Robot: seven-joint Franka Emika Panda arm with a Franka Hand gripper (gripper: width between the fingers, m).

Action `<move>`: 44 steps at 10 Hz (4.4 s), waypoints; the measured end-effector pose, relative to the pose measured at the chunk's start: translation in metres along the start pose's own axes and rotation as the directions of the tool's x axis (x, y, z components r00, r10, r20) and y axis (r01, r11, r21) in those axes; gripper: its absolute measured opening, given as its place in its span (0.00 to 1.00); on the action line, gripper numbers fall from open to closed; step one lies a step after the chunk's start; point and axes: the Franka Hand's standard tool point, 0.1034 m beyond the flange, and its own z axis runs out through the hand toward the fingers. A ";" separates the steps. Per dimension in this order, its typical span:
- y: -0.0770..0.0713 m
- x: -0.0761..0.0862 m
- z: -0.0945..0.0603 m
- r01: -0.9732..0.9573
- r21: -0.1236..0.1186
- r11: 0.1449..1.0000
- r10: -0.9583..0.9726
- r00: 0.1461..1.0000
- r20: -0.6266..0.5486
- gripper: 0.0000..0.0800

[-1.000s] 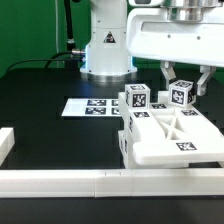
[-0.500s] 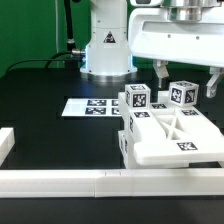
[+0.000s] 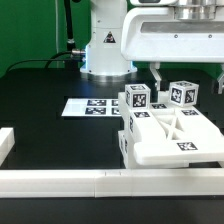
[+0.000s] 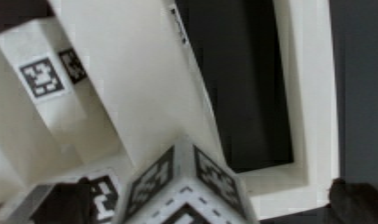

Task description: Assemble chair

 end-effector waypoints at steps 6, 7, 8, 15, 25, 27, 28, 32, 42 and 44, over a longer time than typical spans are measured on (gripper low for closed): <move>0.005 0.000 0.004 0.483 -0.022 0.875 -0.483 0.876 -0.005 0.81; 0.007 0.000 0.006 0.530 -0.025 0.848 -0.530 0.848 -0.007 0.81; 0.008 0.000 0.006 0.588 -0.028 0.809 -0.588 0.809 -0.004 0.70; 0.009 0.000 0.005 0.457 -0.027 0.889 -0.458 0.889 -0.009 0.35; 0.005 -0.004 0.006 -0.409 0.021 0.912 0.409 0.912 -0.034 0.35; 0.004 -0.005 0.007 -0.609 0.053 0.792 0.610 0.792 -0.023 0.35; 0.004 -0.005 0.007 -0.693 0.062 0.719 0.694 0.719 -0.013 0.35; 0.002 -0.004 0.007 -0.778 0.071 0.625 0.780 0.626 -0.004 0.35; 0.001 -0.003 0.005 -0.068 0.027 0.997 0.069 0.997 -0.029 0.81; 0.001 -0.002 0.004 0.074 0.021 0.997 -0.074 0.997 -0.034 0.81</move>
Offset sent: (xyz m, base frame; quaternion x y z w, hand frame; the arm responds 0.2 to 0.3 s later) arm 0.0000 0.0000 0.0000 0.0000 0.0000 -0.1296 0.9916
